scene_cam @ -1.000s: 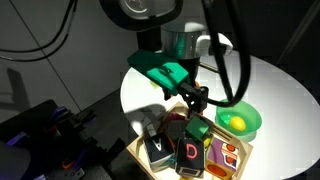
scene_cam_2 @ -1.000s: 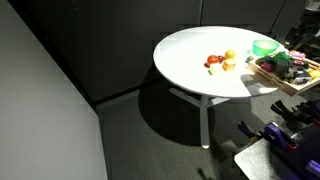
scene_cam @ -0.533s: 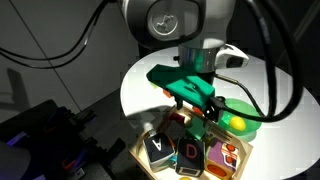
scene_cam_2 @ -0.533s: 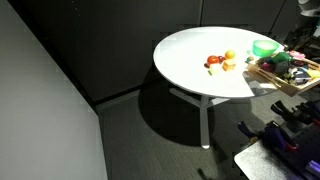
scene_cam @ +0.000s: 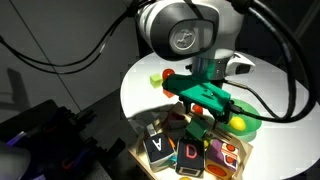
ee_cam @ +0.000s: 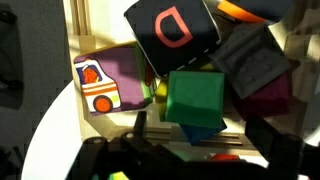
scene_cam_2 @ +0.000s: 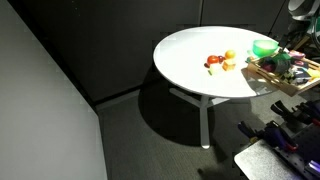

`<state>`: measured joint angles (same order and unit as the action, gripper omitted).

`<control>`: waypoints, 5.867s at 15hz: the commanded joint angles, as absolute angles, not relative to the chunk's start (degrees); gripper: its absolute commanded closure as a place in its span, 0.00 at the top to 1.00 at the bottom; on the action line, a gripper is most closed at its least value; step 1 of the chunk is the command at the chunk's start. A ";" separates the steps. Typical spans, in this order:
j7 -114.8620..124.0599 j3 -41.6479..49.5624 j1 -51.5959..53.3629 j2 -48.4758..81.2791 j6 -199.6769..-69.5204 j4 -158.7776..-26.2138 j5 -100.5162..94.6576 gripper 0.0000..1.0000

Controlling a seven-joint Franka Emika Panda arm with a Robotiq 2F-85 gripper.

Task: Put the yellow ball in the green bowl then put the green block on the table.

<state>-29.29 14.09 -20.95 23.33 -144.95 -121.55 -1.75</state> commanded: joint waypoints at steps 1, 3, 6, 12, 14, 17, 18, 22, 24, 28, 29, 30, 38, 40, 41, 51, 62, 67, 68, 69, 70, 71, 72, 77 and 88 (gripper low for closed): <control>-30.70 12.50 -22.98 26.41 -145.14 -118.22 -3.09 1.00; -30.66 12.20 -23.31 27.50 -144.91 -117.40 -3.20 1.00; -30.39 11.91 -23.63 28.84 -144.61 -116.56 -3.32 0.75; -29.70 11.35 -23.85 28.28 -142.22 -116.62 -2.79 0.34; -29.26 11.33 -23.42 27.20 -140.74 -116.88 -2.81 0.33; -28.54 11.03 -22.50 25.45 -138.54 -117.34 -2.92 0.33; -28.13 10.93 -22.10 24.87 -138.27 -117.57 -3.01 0.33; -26.30 10.60 -20.21 22.97 -136.81 -117.73 -3.13 0.33; -25.56 10.22 -19.30 22.80 -136.48 -117.38 -3.02 0.33; -24.52 9.13 -17.83 23.35 -135.76 -116.30 -2.37 0.33; -24.36 8.86 -17.51 23.49 -135.41 -116.00 -2.28 0.33; -24.47 8.51 -17.31 23.53 -135.15 -115.78 -2.16 0.33; -21.72 6.92 -14.31 24.70 -133.94 -112.83 -2.65 0.33; -20.49 6.71 -13.44 25.28 -132.93 -111.65 -2.77 0.33; -19.71 6.60 -12.94 25.69 -132.19 -110.80 -2.85 0.33; -14.88 6.11 -9.37 31.63 -127.01 -103.24 -4.04 0.33; -14.86 6.23 -8.26 35.79 -128.86 -103.27 -7.38 0.33; -14.96 6.18 -8.44 35.70 -129.38 -104.00 -7.45 1.00; -15.16 6.11 -8.61 35.27 -129.64 -104.51 -7.30 1.00; -15.40 6.01 -8.79 35.00 -129.70 -104.76 -7.11 1.00; -15.55 5.98 -8.93 34.74 -129.81 -105.01 -6.99 1.00; -15.83 5.89 -9.20 34.34 -130.02 -105.41 -6.75 1.00; -16.06 5.82 -9.46 33.99 -130.21 -105.73 -6.54 1.00; -17.80 4.96 -11.53 31.50 -132.17 -107.91 -4.70 1.00; -22.40 2.86 -14.69 21.65 -136.53 -118.01 1.80 1.00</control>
<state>-20.23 3.72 -13.56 26.33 -135.13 -113.19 0.00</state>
